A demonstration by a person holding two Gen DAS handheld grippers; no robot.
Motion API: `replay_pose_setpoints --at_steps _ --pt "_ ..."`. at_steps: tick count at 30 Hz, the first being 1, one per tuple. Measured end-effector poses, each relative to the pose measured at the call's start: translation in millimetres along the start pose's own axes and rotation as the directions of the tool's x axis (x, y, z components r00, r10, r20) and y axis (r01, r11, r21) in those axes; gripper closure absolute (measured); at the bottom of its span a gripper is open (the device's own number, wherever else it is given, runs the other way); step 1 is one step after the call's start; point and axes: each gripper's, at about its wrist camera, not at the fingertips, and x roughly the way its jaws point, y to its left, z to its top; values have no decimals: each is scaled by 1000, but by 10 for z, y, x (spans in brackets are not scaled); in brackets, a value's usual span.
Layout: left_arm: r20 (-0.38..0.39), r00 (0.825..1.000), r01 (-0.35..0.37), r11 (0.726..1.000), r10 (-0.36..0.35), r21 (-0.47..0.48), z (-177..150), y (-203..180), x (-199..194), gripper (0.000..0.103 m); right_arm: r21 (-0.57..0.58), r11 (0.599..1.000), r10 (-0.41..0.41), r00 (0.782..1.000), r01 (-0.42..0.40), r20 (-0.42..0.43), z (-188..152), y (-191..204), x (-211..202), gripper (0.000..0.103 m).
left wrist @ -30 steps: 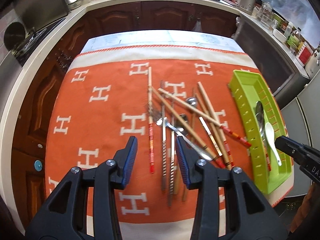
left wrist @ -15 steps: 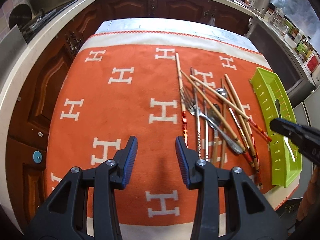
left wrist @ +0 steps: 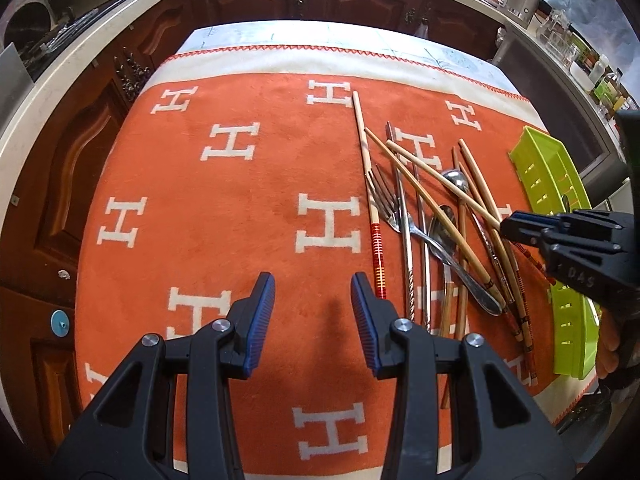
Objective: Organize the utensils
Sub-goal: 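Move the right tool back over the chopsticks while left tool withdraws from the tray, then grasp a red-tipped wooden chopstick with right tool while left tool grasps another chopstick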
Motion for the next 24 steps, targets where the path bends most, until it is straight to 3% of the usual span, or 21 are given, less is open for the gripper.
replay_pose_setpoints --at_steps 9,12,18,24 --pt "-11 1000 20 1000 -20 9 80 -72 90 67 -102 994 -37 999 36 -3 4 85 127 89" --pt "-9 999 44 999 -44 12 112 -119 87 67 -137 988 -69 998 70 9 -10 142 126 94" --pt "-8 994 111 994 -111 -7 260 -222 118 67 -46 999 -11 999 13 31 -36 44 26 98" --pt "-31 969 240 963 -245 -121 539 -287 328 68 72 992 95 992 -101 82 -127 -142 -167 98"
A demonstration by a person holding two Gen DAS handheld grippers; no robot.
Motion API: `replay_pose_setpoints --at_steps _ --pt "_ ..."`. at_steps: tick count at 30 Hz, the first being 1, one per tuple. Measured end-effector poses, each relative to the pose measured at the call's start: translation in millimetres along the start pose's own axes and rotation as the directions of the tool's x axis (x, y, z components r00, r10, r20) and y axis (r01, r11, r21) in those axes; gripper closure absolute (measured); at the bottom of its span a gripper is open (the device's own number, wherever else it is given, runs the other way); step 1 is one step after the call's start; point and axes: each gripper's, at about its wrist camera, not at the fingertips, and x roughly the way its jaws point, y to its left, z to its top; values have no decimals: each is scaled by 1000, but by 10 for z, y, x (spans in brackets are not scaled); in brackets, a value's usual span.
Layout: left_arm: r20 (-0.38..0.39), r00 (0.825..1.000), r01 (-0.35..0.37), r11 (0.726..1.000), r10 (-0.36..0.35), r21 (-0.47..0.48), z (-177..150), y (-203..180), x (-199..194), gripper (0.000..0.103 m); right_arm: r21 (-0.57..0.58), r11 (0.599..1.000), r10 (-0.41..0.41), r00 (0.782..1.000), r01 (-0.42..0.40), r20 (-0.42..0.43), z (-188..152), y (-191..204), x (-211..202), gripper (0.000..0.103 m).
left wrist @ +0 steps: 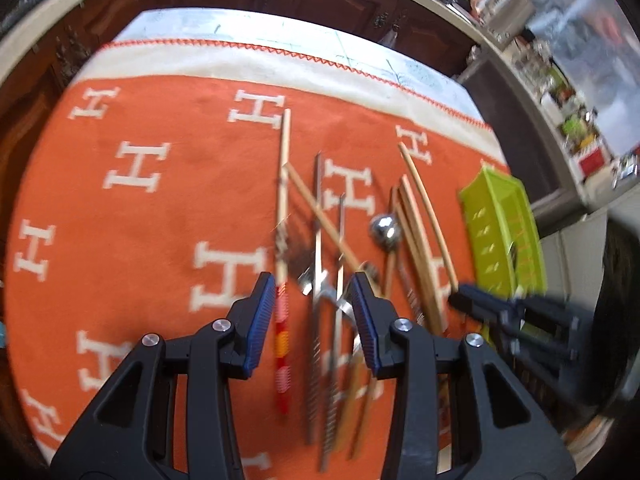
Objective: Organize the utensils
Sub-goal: 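Grasp a red-tipped wooden chopstick with right tool while left tool grasps another chopstick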
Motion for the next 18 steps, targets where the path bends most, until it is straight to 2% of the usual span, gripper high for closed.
replay_pose_setpoints --at_steps 3,5,7,14,18 --pt "-25 999 35 997 -37 -76 128 0 168 72 57 997 48 999 -49 22 -50 -98 -94 98" --pt "-48 998 35 994 -40 -107 175 -18 283 75 86 994 70 997 -72 32 -91 -150 -136 98" --pt "-70 997 15 993 -23 -120 190 -65 405 78 107 991 79 996 -83 40 -126 -194 -171 98" --pt "-43 997 -62 992 57 -110 226 -229 508 81 175 978 103 993 -113 62 -243 -372 -228 98" --pt "-30 994 -110 990 107 -92 247 -294 546 92 194 973 115 991 -128 74 -300 -448 -255 98"
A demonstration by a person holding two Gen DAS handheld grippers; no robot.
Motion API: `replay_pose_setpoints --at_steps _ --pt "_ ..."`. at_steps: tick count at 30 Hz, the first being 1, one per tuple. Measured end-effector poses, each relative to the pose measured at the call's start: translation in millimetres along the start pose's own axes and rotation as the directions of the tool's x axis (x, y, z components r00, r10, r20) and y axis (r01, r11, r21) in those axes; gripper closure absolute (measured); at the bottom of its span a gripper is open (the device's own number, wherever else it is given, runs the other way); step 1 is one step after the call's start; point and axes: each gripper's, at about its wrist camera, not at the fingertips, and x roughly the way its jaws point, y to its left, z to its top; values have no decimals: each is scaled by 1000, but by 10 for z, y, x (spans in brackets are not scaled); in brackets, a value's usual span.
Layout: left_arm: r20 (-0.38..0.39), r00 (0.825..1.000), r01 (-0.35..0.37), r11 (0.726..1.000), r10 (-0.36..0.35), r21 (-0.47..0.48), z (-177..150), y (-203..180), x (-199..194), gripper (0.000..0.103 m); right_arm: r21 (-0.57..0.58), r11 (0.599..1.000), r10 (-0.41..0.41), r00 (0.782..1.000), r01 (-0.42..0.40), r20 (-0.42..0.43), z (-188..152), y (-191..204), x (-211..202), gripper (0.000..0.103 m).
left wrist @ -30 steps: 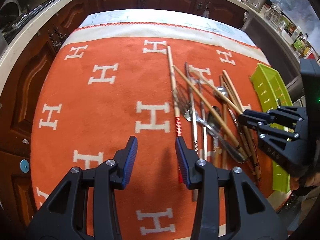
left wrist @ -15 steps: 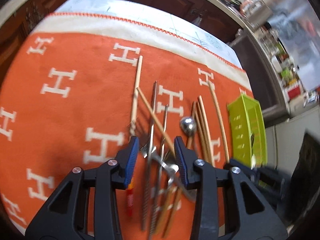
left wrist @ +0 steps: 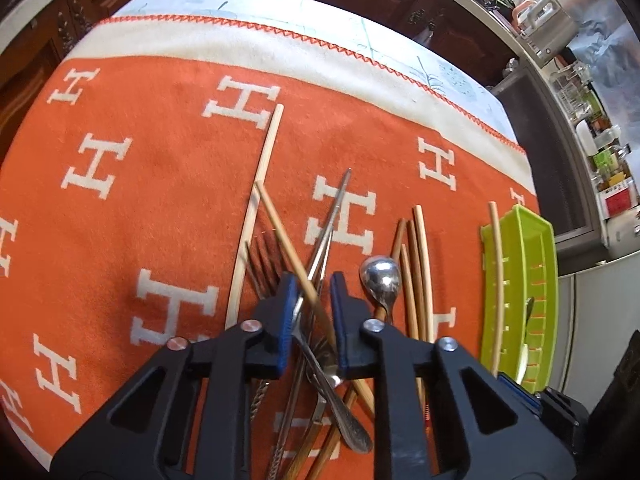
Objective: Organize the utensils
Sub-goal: 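Grasp a red-tipped wooden chopstick with right tool while left tool grasps another chopstick, then lift the chopsticks with both tools toward the green tray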
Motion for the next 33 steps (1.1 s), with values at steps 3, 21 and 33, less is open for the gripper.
replay_pose_setpoints --at_steps 3,21,33 --pt "16 1000 -13 1000 13 8 -3 14 -13 95 10 1000 8 1000 -8 5 -30 -51 -23 98" --pt "28 995 94 995 -95 39 -205 -65 -529 100 74 993 89 994 -94 69 -159 -223 -279 98" --pt "-39 960 281 942 -278 182 -477 -835 -990 100 144 986 54 985 -78 162 -302 -474 -813 98"
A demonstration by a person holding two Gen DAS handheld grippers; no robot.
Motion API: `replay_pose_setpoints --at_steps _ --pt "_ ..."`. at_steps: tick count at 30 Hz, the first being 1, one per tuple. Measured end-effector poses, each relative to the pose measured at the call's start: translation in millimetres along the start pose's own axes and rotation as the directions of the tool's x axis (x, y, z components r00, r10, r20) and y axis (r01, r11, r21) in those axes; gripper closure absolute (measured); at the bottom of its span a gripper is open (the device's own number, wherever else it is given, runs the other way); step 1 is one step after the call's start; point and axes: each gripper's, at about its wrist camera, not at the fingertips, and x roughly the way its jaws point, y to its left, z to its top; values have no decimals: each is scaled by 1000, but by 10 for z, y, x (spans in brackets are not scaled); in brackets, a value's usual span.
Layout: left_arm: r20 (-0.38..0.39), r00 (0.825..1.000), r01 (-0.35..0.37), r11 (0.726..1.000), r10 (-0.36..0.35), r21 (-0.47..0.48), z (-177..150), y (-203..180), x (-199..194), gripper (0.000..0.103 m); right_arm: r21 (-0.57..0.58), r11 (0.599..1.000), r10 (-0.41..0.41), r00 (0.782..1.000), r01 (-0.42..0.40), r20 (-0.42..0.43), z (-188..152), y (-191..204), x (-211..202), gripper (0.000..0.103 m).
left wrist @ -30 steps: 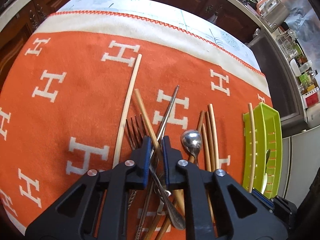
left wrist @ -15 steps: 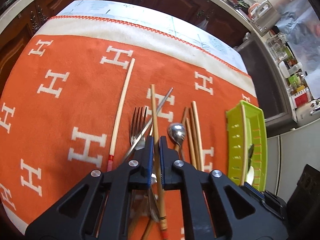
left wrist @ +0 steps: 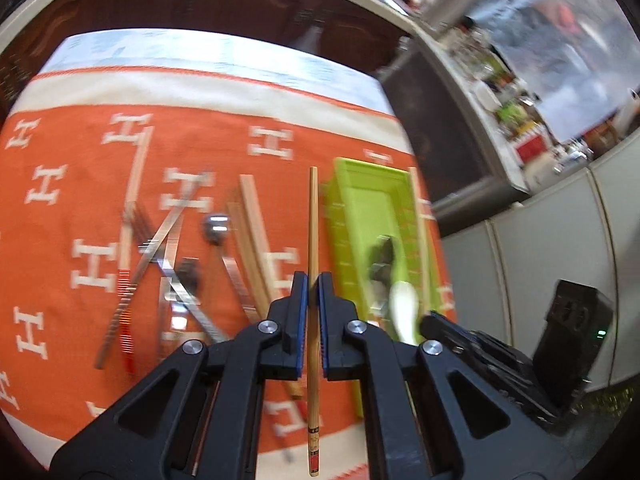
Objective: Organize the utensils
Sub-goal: 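Lift the chopsticks with both tools toward the green tray, then lower and release the chopsticks into the green tray with both tools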
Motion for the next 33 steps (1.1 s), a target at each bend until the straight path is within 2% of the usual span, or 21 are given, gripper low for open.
replay_pose_setpoints --at_steps 6,11,14,19,23,30,33 --pt "-25 996 88 994 -86 61 105 -610 117 100 29 994 -103 994 102 32 -60 -224 -215 98" --pt "-28 997 75 994 -73 80 225 -894 367 100 43 981 -192 981 191 22 -103 -390 -225 97" --pt "-54 998 41 995 -36 88 281 -950 650 100 47 975 -218 976 217 12 -116 -459 -202 97" --pt "-79 997 -15 991 26 131 282 -975 1024 100 58 972 -229 973 229 -6 -105 -531 -117 97" --pt "-100 994 -30 989 45 141 233 -932 1214 100 71 969 -237 971 238 -14 -83 -532 -45 97" --pt "-133 987 -70 983 93 170 107 -855 1278 99 87 972 -215 976 217 -32 -73 -549 2 96" --pt "-129 987 -70 979 96 192 48 -841 1189 94 90 975 -201 979 204 -36 -82 -540 -4 96"
